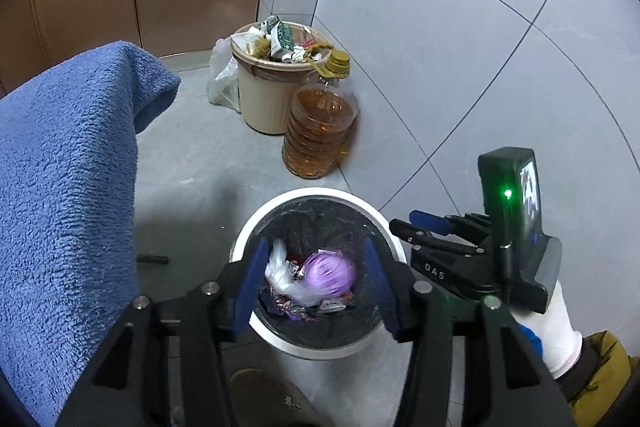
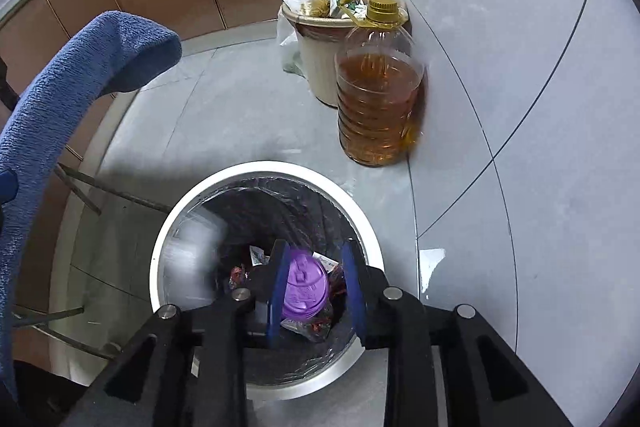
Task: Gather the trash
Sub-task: 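Carry tissue and purple lid to the bin and release both inside, then move both open grippers back over the table toward the purple candy wrappers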
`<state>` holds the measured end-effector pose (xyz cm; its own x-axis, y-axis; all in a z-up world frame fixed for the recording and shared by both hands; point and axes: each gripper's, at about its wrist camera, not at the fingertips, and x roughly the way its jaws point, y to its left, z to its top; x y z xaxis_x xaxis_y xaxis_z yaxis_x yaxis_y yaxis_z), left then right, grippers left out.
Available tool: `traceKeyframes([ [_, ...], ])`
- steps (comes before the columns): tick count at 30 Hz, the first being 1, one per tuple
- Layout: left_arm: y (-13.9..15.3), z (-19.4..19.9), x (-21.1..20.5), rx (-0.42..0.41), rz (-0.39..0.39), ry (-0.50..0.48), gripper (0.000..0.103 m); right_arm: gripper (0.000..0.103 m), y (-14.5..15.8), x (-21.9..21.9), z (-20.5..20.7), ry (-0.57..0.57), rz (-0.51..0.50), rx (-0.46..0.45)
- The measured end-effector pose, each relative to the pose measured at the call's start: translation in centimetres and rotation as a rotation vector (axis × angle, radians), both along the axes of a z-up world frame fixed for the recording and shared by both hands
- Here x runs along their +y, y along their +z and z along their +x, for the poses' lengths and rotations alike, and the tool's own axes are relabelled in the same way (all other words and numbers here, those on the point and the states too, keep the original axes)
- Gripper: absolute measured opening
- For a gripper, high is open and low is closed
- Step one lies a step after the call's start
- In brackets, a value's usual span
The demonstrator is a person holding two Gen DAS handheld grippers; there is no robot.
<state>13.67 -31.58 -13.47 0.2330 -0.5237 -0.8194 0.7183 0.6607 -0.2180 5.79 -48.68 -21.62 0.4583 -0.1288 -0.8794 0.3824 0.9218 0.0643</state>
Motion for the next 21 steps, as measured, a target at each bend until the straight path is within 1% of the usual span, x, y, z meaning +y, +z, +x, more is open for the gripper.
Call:
traceKeyframes([
  [2, 0.6, -0.2, 0.7, -0.019, -0.01, 0.014, 0.049, 0.027, 0.4, 0.0, 0.1, 0.0, -0.008, -0.008],
  [3, 1.0, -0.2, 1.0, -0.031, -0.013, 0.024, 0.049, 0.029, 0.9, 0.1, 0.0, 0.001, -0.018, -0.017],
  [5, 1.9, -0.4, 1.7, -0.054, -0.021, 0.041, 0.049, 0.032, 2.4, 0.5, -0.3, 0.006, -0.041, -0.04],
  [9, 4.5, -1.0, 4.4, -0.125, -0.049, 0.087, 0.049, 0.036, 5.8, 1.7, -1.0, 0.021, -0.082, -0.103],
  [12, 6.7, -1.6, 7.0, -0.175, -0.074, 0.133, 0.049, 0.041, 8.8, 2.8, -1.5, 0.036, -0.11, -0.16],
  [15, 8.2, -2.0, 9.4, -0.214, -0.089, 0.175, 0.049, 0.045, 11.7, 4.4, -2.4, 0.054, -0.126, -0.223],
  [19, 9.7, -2.6, 13.8, -0.264, -0.09, 0.248, 0.049, 0.048, 15.3, 7.0, -3.0, 0.1, -0.151, -0.288],
  [21, 10.2, -2.9, 16.4, -0.277, -0.094, 0.288, 0.05, 0.049, 16.9, 8.4, -3.2, 0.127, -0.163, -0.315],
])
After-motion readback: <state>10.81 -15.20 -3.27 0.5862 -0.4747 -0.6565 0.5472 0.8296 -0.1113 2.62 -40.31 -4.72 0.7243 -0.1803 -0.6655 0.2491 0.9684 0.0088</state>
